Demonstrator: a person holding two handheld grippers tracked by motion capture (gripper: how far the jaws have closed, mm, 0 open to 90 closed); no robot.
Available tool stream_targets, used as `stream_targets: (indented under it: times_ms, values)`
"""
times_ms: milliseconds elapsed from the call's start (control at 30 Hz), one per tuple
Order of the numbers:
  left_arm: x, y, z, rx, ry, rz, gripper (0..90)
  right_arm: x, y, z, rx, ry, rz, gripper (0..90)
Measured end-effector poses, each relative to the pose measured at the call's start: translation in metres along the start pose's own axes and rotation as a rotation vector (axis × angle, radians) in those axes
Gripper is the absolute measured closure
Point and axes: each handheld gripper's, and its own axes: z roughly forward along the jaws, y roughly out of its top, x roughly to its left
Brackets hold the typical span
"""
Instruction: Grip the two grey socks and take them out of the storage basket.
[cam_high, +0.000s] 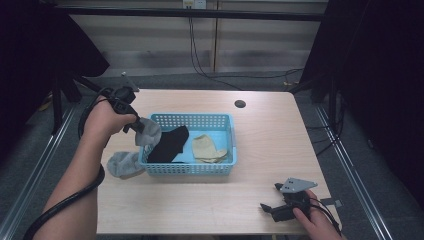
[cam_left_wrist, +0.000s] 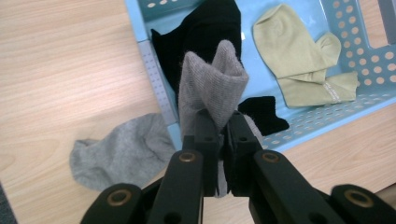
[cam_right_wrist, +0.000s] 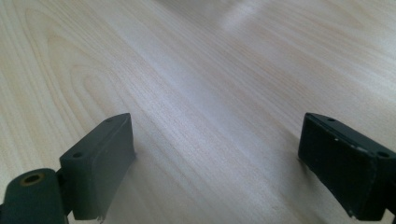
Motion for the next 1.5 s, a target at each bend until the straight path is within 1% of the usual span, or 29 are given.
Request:
stream_targets:
  times_ms: [133, 233, 333, 467, 633, 700, 800, 833, 867, 967, 1000, 1033, 1067, 1100, 1133, 1167, 1200, 1233, 1367, 1433, 1467, 1500]
  values:
    - [0.009, -0.008, -0.007, -0.016, 0.008, -0.018, 85.5, 0.000, 0.000, 0.000, 0.000, 0.000, 0.000, 10.2]
    - [0.017, -0.015, -0.009, -0.021, 0.006, -0.031, 85.5, 0.000, 0.000, 0.000, 0.000, 0.000, 0.000, 10.2]
    - [0.026, -0.023, -0.010, -0.031, 0.001, -0.060, 85.5, 0.000, 0.000, 0.000, 0.000, 0.000, 0.000, 10.2]
    - [0.038, -0.032, -0.011, -0.040, 0.005, -0.085, 85.5, 0.000, 0.000, 0.000, 0.000, 0.000, 0.000, 10.2]
    - [0.048, -0.040, -0.004, -0.035, 0.021, -0.102, 85.5, 0.000, 0.000, 0.000, -0.002, 0.000, 0.000, 10.2]
    - [0.052, -0.043, 0.000, -0.031, 0.035, -0.112, 85.4, 0.000, 0.000, 0.000, -0.002, 0.000, 0.001, 10.2]
    - [0.060, -0.048, 0.006, -0.026, 0.043, -0.131, 85.4, 0.000, 0.000, 0.000, -0.002, 0.000, 0.001, 10.2]
    - [0.063, -0.050, 0.009, -0.027, 0.055, -0.136, 85.4, 0.000, 0.000, 0.000, -0.002, 0.000, 0.001, 10.2]
    - [0.065, -0.052, 0.010, -0.025, 0.052, -0.144, 85.5, 0.000, 0.000, 0.000, -0.002, 0.000, 0.001, 10.2]
    - [0.071, -0.057, 0.017, -0.042, 0.048, -0.166, 85.3, 0.000, 0.000, 0.001, -0.002, -0.001, 0.001, 10.2]
    - [0.073, -0.058, 0.018, -0.054, 0.056, -0.167, 84.5, 0.000, 0.000, 0.001, -0.002, 0.000, 0.004, 10.2]
    - [0.074, -0.059, 0.020, -0.066, 0.055, -0.169, 82.9, 0.000, 0.000, 0.001, -0.002, 0.000, 0.004, 10.2]
    - [0.074, -0.061, 0.023, -0.081, 0.052, -0.170, 79.1, 0.000, 0.000, 0.001, -0.003, 0.000, 0.005, 10.2]
    - [0.075, -0.061, 0.024, -0.087, 0.055, -0.159, 69.8, 0.000, 0.001, 0.001, -0.003, 0.001, 0.003, 10.2]
    - [0.073, -0.063, 0.027, -0.096, 0.056, -0.163, 64.3, 0.000, 0.001, 0.001, -0.003, 0.001, 0.003, 10.2]
    - [0.072, -0.064, 0.029, -0.097, 0.070, -0.138, 60.6, 0.000, 0.001, 0.001, -0.004, 0.000, 0.001, 10.2]
    - [0.071, -0.065, 0.030, -0.104, 0.078, -0.132, 51.7, 0.000, 0.001, 0.001, -0.003, -0.001, 0.000, 10.2]
    - [0.071, -0.065, 0.030, -0.103, 0.086, -0.116, 51.7, 0.000, 0.001, 0.001, -0.003, -0.001, 0.000, 10.2]
    - [0.067, -0.074, 0.032, -0.127, 0.088, -0.084, 42.5, 0.000, 0.001, 0.001, -0.001, 0.002, 0.004, 10.2]
    - [0.065, -0.080, 0.034, -0.128, 0.085, -0.067, 40.2, 0.000, 0.001, 0.001, 0.000, 0.002, 0.000, 10.2]
    - [0.063, -0.083, 0.035, -0.142, 0.088, -0.066, 39.5, 0.000, 0.001, 0.001, 0.000, 0.001, -0.001, 10.2]
    - [0.062, -0.086, 0.036, -0.141, 0.086, -0.048, 38.9, 0.000, 0.001, 0.001, 0.000, 0.002, 0.001, 10.2]
